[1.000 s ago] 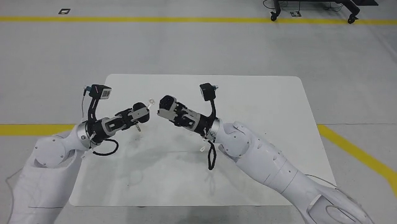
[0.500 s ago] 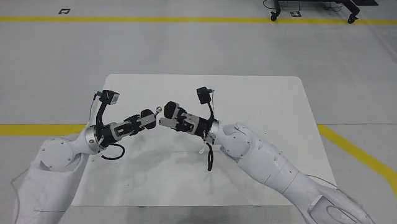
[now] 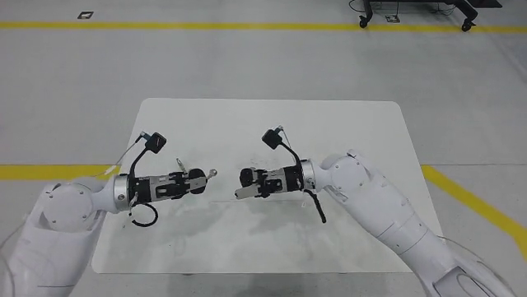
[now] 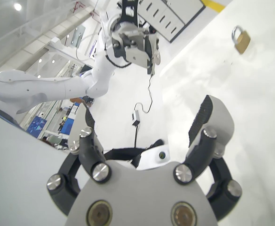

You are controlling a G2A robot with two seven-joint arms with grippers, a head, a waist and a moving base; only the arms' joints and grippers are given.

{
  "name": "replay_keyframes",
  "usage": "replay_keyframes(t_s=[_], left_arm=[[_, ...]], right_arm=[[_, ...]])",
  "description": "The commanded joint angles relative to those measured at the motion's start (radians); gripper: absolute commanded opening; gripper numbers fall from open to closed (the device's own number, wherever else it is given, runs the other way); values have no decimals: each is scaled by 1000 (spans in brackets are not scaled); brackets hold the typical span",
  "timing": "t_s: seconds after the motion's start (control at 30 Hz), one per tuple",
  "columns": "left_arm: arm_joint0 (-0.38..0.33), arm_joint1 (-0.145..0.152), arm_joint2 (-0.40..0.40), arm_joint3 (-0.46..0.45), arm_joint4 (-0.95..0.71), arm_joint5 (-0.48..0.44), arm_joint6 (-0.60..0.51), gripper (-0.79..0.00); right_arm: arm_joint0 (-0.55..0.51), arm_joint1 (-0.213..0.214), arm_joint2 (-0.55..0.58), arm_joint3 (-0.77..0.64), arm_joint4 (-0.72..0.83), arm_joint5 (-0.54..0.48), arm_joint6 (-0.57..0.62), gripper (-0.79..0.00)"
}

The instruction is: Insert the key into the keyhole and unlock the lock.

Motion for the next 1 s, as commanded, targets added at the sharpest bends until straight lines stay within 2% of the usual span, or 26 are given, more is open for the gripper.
replay_keyframes(t_s=[0.0,0.07,0.1,0.13,0.23,0.33,0.47,0.63,0.97], left_arm=[[-13,2,17,4,-20,-1,-58,-785],[-28,3,36,13,-33,3,-86,-785],[-36,3,50,18,-33,13,-96,-785],[-45,2,67,19,-34,22,-109,-785],[-82,-1,126,33,-48,55,-160,-785],[-115,-6,169,58,-41,83,-145,-785],[-152,-11,215,82,-93,92,-176,-785],[-180,-14,241,108,-80,97,-156,-785],[-189,-9,239,120,-94,77,-155,-785]], right_arm=[[6,2,2,8,36,10,64,0],[14,1,-2,17,47,18,91,-80],[20,0,-6,23,39,24,97,-345],[26,-1,-11,27,31,28,93,-394],[42,-9,-27,35,15,32,73,-449],[58,-17,-45,36,18,28,80,-511],[74,-25,-62,51,5,33,67,-486],[86,-34,-80,65,6,36,66,-480],[97,-42,-87,88,14,40,69,-502]])
